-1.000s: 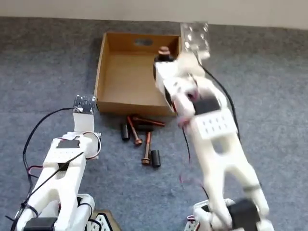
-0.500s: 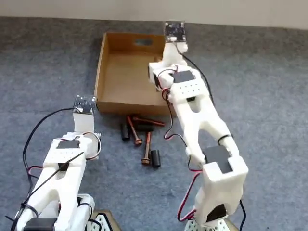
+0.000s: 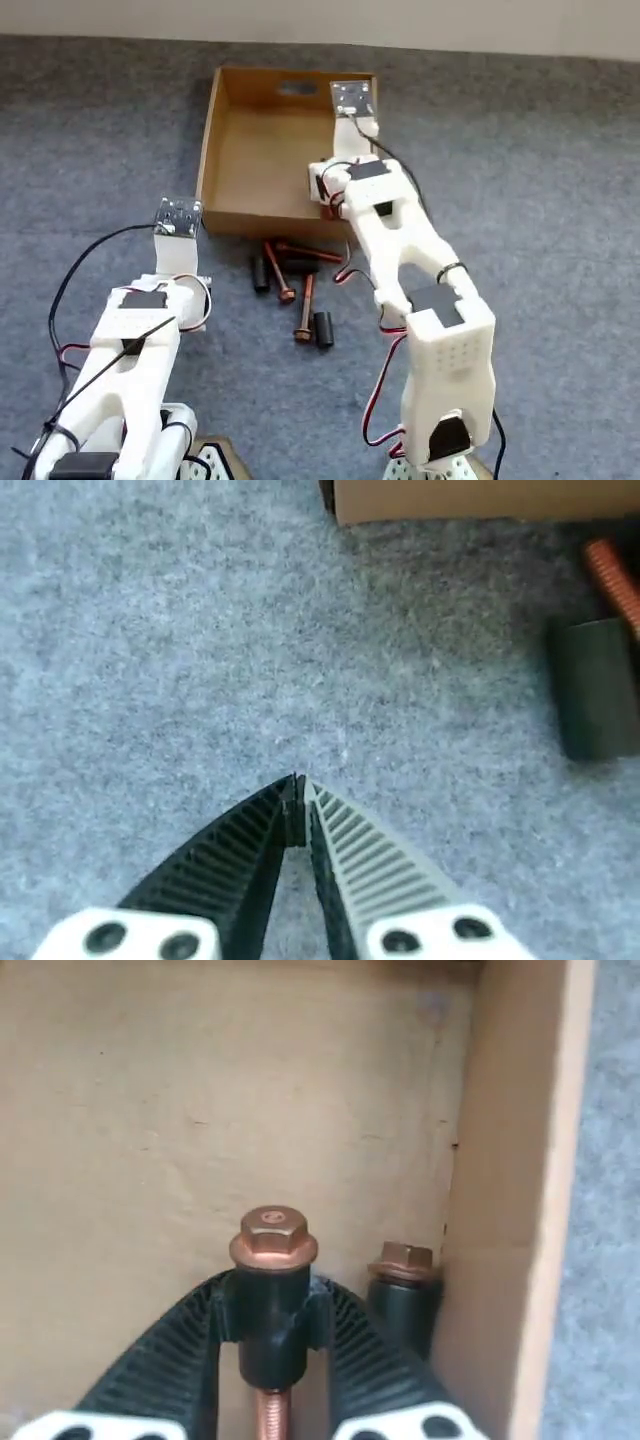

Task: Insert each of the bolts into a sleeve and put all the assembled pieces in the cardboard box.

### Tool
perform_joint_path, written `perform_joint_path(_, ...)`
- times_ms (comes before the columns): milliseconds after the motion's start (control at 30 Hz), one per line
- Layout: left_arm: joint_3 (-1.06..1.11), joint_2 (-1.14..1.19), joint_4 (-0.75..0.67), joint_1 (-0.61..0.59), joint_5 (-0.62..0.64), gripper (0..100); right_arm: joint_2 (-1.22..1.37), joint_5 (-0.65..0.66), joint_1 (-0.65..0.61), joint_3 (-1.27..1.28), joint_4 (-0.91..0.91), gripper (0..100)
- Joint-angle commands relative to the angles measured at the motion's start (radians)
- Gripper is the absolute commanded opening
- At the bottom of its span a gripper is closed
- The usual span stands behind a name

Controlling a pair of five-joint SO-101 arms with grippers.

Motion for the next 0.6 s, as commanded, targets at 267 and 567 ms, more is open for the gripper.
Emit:
perform_joint_path(267,-0.004,-0.019,-0.015,0.018,0.006,3,-0.016,-0.011,-0.008,-0.058,0.087,0.9)
perform_joint_path(567,-0.004,-0.019,-0.017,0.018,0.006,3,-0.015,-0.011,-0.008,-0.054,0.087,0.9)
